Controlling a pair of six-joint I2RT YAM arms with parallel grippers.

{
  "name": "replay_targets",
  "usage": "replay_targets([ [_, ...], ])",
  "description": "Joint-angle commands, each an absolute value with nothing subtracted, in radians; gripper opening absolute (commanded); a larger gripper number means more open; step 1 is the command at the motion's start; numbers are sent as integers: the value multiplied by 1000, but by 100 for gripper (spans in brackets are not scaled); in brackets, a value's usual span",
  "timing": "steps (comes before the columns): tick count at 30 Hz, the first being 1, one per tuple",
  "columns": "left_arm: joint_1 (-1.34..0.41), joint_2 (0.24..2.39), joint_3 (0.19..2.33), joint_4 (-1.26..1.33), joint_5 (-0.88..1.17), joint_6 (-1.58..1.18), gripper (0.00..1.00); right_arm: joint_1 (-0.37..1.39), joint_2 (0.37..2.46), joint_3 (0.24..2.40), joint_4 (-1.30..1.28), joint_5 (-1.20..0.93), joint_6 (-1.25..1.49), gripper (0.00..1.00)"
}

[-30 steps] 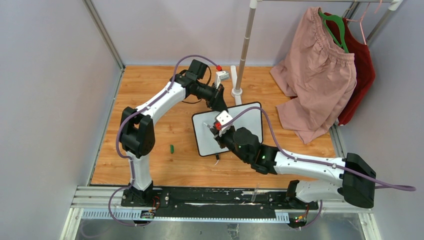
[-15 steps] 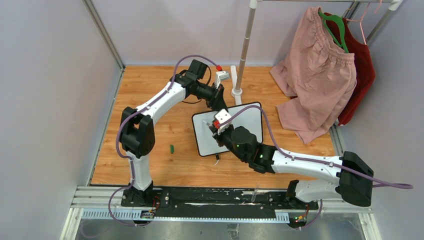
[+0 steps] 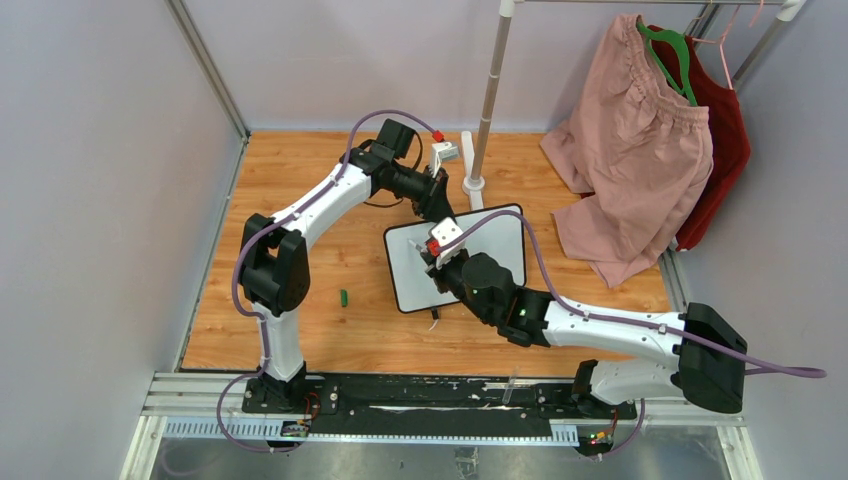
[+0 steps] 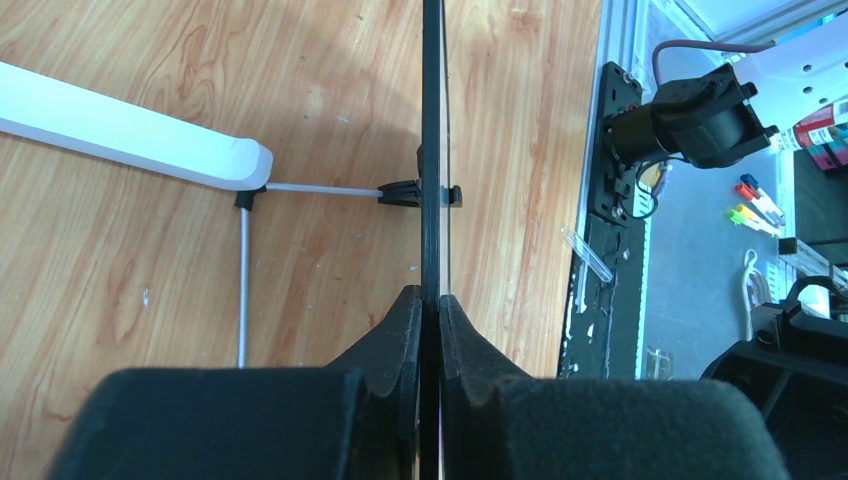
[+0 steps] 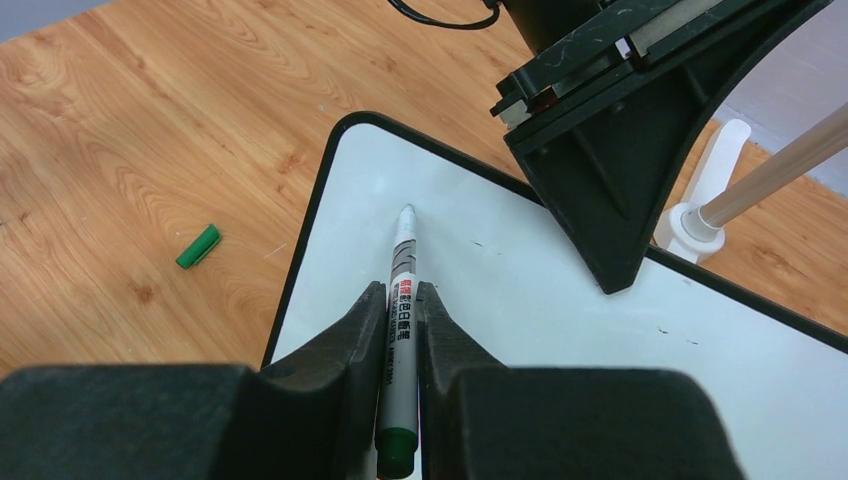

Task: Write a sentence on the whiteboard

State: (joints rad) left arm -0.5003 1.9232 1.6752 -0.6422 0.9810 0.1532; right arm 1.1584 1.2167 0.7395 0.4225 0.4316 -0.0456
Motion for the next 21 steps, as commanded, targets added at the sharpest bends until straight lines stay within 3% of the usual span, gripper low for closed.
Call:
replay_targets([
  [1,-505,1917,1658,-652,963,172,0,1170,1201,741,410,460,-31,0],
  [21,-505,1917,1661,-652,960,170,0,1170,1133,704,343,465,-6,0],
])
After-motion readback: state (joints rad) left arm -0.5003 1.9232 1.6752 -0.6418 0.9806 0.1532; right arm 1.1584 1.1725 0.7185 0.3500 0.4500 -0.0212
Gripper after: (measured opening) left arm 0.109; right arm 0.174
